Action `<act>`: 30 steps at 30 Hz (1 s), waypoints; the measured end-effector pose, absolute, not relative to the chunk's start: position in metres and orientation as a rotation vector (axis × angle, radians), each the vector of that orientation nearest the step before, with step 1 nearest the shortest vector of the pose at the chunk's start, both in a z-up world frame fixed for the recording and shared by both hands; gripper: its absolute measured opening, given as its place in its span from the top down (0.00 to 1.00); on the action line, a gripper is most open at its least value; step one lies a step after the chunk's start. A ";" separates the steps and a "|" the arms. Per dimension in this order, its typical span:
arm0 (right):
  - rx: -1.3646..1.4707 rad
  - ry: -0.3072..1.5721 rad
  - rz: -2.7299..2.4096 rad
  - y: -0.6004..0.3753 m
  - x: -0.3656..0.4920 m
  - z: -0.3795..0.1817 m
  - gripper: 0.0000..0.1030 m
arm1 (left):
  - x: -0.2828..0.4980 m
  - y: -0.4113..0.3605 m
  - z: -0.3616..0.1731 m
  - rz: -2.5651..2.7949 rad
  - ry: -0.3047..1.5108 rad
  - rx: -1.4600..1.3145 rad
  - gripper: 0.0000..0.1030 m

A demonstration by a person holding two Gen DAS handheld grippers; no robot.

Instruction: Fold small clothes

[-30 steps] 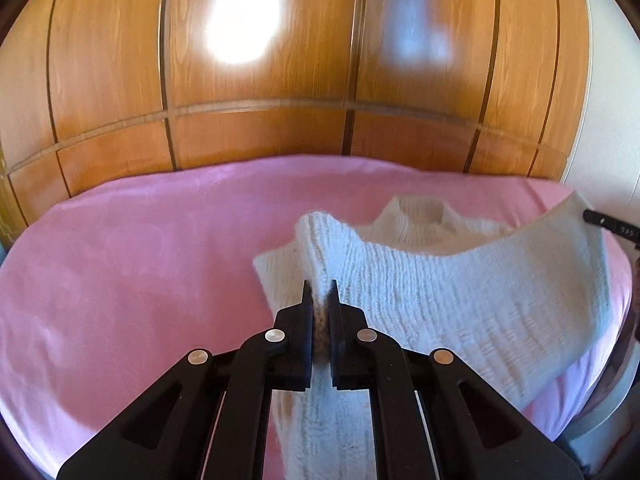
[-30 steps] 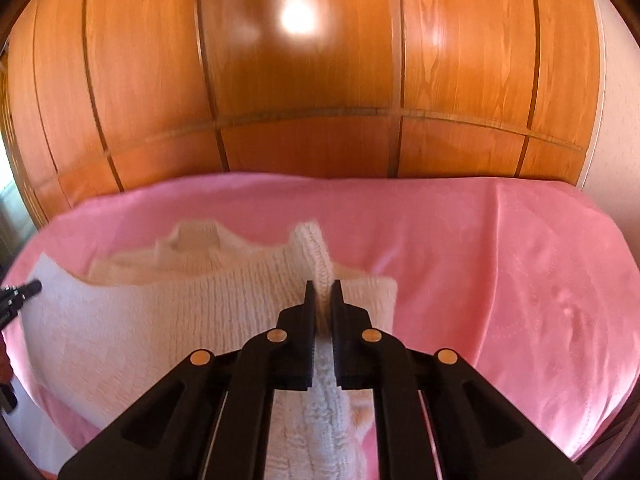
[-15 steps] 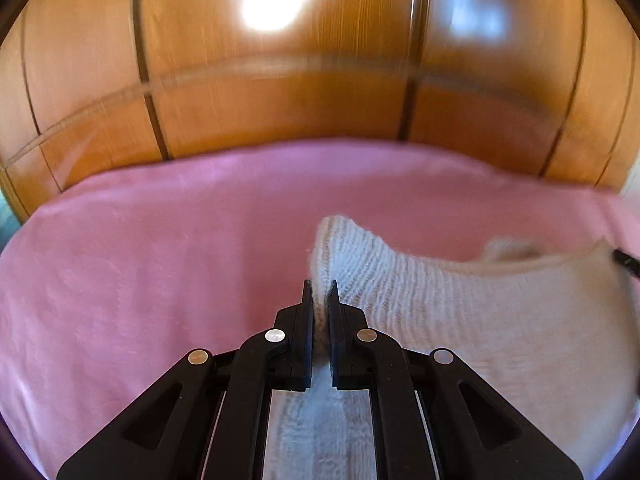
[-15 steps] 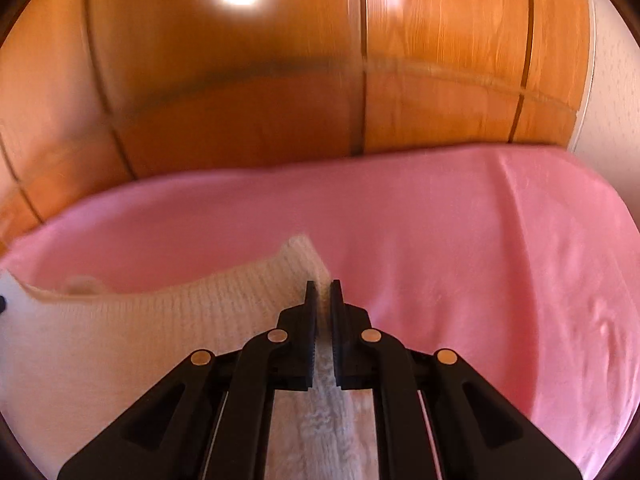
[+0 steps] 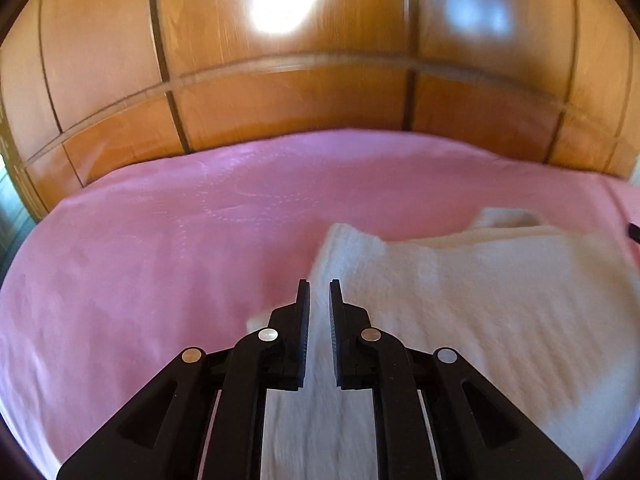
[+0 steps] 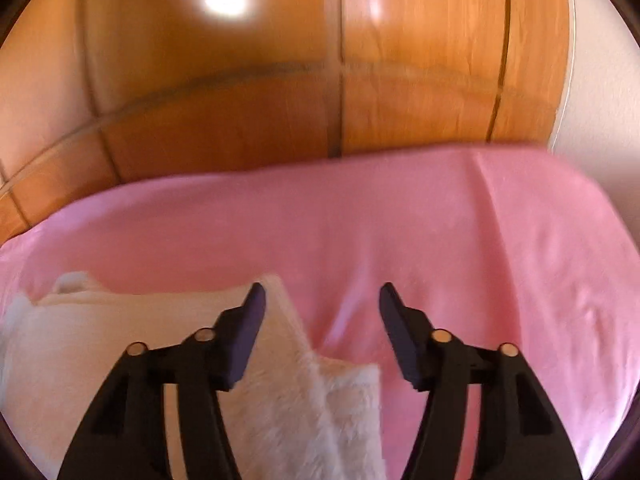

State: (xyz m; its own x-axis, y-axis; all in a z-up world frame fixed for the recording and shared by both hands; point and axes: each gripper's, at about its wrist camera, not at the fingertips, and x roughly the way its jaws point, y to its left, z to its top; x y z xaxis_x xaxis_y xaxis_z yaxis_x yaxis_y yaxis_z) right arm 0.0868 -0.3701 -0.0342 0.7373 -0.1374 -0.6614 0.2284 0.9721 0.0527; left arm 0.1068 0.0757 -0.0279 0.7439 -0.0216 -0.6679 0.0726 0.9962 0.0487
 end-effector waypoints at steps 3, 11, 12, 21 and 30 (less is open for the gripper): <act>0.110 0.694 -0.098 -0.338 0.061 -0.022 0.28 | 0.070 0.072 -0.021 -0.078 0.694 0.058 0.92; 0.130 0.744 0.130 -0.250 0.021 -0.043 0.10 | 0.047 0.060 -0.068 0.000 0.809 0.118 0.58; 0.107 0.785 0.128 -0.240 0.021 -0.057 0.07 | 0.046 0.062 -0.073 0.015 0.821 0.115 0.58; 0.025 0.708 0.097 -0.224 0.004 -0.097 0.02 | 0.007 0.076 -0.040 -0.002 0.724 0.024 0.58; 0.024 0.705 0.092 -0.227 0.007 -0.096 0.02 | -0.010 0.091 -0.019 0.003 0.683 -0.002 0.58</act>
State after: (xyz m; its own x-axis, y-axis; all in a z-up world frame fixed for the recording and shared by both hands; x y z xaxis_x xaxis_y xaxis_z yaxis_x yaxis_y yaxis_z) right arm 0.0069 -0.2269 -0.0965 0.7575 0.0927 -0.6462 -0.0765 0.9956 0.0532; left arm -0.0098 0.0906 -0.0192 0.7757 0.0022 -0.6311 -0.0037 1.0000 -0.0011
